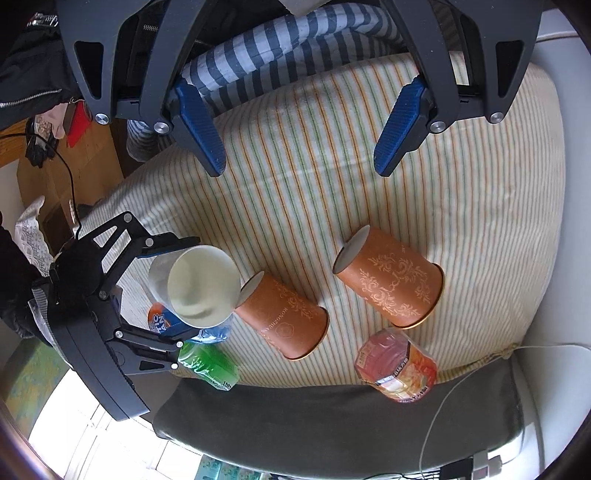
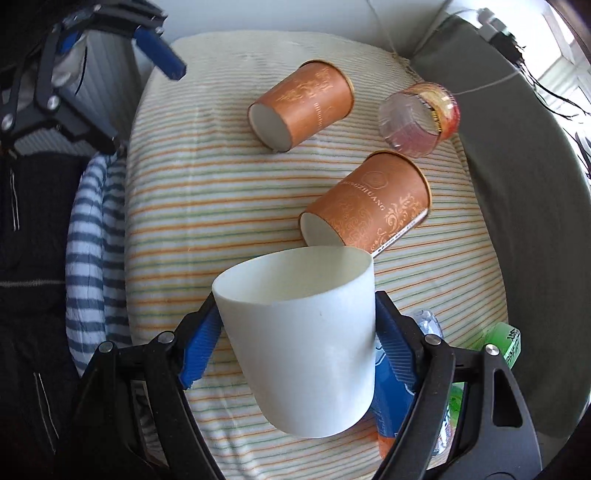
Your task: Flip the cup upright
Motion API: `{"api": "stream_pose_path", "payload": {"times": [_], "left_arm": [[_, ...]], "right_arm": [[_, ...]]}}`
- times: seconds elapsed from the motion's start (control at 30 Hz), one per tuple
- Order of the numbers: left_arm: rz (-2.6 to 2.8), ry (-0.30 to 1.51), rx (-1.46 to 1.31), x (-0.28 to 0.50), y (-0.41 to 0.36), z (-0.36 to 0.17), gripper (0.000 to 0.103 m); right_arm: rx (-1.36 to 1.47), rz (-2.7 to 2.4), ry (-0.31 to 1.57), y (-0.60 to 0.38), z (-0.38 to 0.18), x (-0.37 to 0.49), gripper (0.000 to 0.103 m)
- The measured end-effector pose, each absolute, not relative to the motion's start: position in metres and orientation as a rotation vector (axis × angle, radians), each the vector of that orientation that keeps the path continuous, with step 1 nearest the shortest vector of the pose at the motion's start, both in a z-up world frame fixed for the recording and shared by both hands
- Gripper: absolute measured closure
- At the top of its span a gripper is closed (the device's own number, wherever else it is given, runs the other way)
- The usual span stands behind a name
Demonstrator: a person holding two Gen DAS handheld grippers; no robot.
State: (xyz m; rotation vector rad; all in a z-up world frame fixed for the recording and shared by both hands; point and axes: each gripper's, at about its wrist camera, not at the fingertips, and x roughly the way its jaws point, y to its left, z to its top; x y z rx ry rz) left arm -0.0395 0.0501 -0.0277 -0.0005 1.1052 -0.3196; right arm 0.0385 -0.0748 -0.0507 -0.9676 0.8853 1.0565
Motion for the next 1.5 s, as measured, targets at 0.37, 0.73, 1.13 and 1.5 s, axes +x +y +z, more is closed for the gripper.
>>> {"api": "stream_pose_path", "payload": {"times": [0.37,0.73,1.13,1.5], "left_arm": [[-0.312,0.992,0.081,-0.034,0.031,-0.019,0.02],[-0.366,0.994,0.054,-0.032,0.021,-0.023,0.02],[-0.402,0.977,0.039,-0.039,0.02,-0.021,0.02],[-0.402,0.921,0.034,-0.051,0.02,-0.012,0.02]], "right_arm": [[-0.509,0.856,0.841,-0.116,-0.044,0.046,0.023],[-0.152,0.657,0.745,-0.149,-0.037,0.036,0.023],[-0.047,0.497,0.623,-0.148,-0.053,0.018,0.023],[-0.083,0.475,0.613,-0.151,-0.043,0.0,0.011]]}}
